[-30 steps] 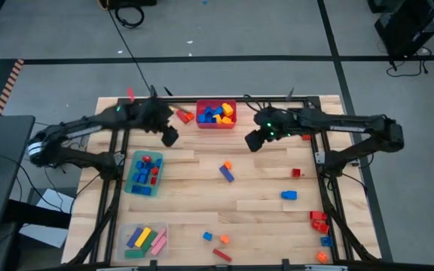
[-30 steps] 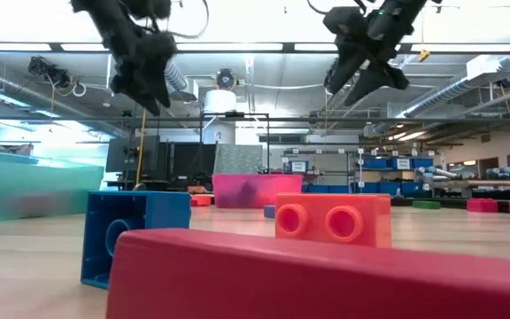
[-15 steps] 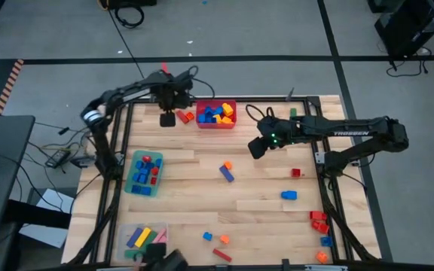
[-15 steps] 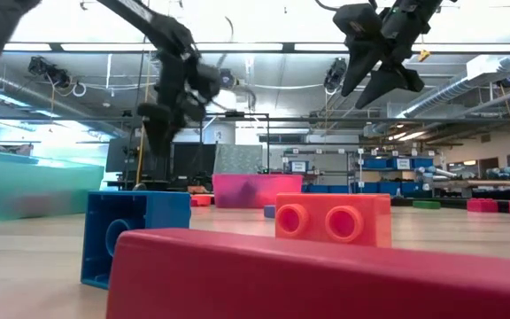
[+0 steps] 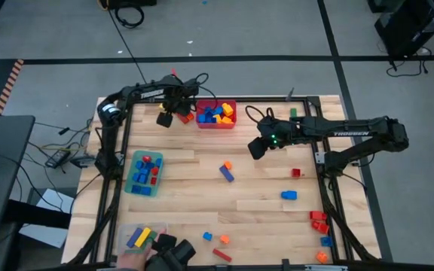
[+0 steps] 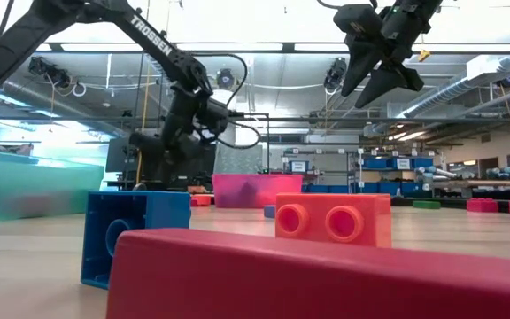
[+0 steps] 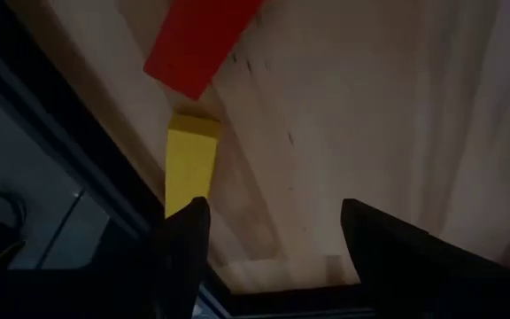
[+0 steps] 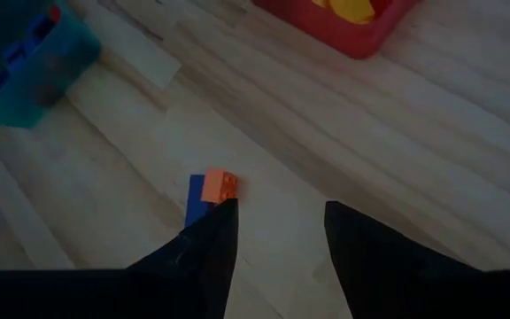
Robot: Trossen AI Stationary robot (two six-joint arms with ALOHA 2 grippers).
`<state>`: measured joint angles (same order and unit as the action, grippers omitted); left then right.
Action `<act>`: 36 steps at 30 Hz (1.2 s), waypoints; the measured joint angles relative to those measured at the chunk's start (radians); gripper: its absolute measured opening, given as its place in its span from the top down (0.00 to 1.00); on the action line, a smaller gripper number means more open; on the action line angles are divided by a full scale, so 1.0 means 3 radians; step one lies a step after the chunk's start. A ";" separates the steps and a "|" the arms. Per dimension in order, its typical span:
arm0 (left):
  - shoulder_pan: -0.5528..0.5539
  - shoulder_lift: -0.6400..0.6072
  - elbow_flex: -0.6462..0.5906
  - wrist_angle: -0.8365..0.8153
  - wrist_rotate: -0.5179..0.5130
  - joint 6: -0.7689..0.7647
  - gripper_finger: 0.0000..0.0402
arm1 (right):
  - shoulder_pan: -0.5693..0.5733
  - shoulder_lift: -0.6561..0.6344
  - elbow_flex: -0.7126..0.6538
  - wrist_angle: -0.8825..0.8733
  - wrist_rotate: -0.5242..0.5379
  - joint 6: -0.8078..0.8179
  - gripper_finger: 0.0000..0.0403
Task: Sort blocks by size
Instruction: Put the yellow rectangle block into the transparent bin
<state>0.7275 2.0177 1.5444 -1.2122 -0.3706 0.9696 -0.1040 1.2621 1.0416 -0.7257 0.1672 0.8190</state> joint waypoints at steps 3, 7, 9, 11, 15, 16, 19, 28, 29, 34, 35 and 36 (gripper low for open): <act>0.0043 0.0065 0.0001 0.0062 -0.0017 0.0170 0.34 | 0.0000 0.0001 0.0000 0.0000 0.0000 -0.0020 0.54; 0.0082 0.0126 0.0000 0.0206 -0.0069 0.0280 0.34 | 0.0000 0.0001 0.0000 -0.0001 -0.0002 -0.0023 0.54; 0.0084 0.0149 0.0000 0.0252 -0.0081 0.0363 0.35 | 0.0000 0.0001 0.0000 -0.0001 -0.0008 -0.0026 0.54; 0.0087 0.0167 0.0000 0.0325 -0.0099 0.0429 0.36 | 0.0000 0.0001 0.0000 -0.0001 -0.0010 -0.0026 0.55; 0.0097 0.0172 0.0000 0.0428 -0.0097 0.0580 0.40 | 0.0000 0.0003 0.0000 -0.0001 -0.0010 -0.0031 0.54; 0.0102 0.0172 0.0000 0.0451 -0.0094 0.0618 0.41 | 0.0000 0.0003 0.0000 -0.0001 -0.0010 -0.0031 0.54; 0.0129 0.0172 0.0000 0.0486 -0.0086 0.0635 0.43 | 0.0000 0.0003 0.0000 -0.0001 -0.0011 -0.0032 0.55; 0.0172 0.0172 -0.0098 0.0596 0.0057 0.0692 0.44 | 0.0000 0.0003 0.0000 -0.0001 -0.0011 -0.0032 0.55; 0.0172 0.0172 -0.0098 0.0616 0.0069 0.0696 0.44 | 0.0000 0.0003 0.0000 -0.0001 -0.0011 -0.0032 0.55; 0.0181 0.0172 -0.0098 0.0676 0.0172 0.0711 0.44 | 0.0000 0.0003 0.0000 0.0000 -0.0013 -0.0023 0.55; 0.0188 0.0172 -0.0098 0.0676 0.0180 0.0743 0.45 | 0.0000 0.0003 0.0000 -0.0001 -0.0013 -0.0021 0.55; 0.0194 0.0172 -0.0098 0.0672 0.0179 0.0765 0.45 | 0.0000 0.0003 0.0000 -0.0001 -0.0013 -0.0012 0.55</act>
<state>0.7858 2.0693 1.5150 -1.0107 -0.3168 1.1992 -0.1040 1.2629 1.0416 -0.7259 0.1634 0.8155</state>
